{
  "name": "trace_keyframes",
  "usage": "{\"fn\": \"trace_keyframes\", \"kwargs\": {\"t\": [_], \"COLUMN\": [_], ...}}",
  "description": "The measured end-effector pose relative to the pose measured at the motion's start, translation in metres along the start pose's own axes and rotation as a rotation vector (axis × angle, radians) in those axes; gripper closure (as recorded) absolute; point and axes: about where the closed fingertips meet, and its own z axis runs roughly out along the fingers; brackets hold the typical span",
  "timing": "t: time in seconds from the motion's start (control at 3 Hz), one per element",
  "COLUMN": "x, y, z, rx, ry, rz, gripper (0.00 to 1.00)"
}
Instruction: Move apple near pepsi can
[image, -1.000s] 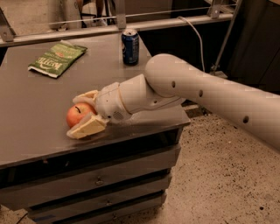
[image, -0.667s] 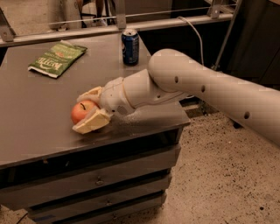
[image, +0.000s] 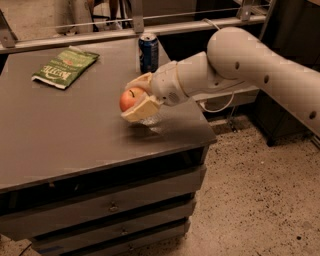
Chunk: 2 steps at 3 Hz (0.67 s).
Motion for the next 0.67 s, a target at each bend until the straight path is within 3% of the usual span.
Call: {"fn": "trace_keyframes", "kwargs": {"t": [0.67], "x": [-0.0066], "y": [-0.0060], "z": [-0.0074], "rx": [0.022], "ry": [0.002], "rz": [-0.013], "gripper": [1.00]}}
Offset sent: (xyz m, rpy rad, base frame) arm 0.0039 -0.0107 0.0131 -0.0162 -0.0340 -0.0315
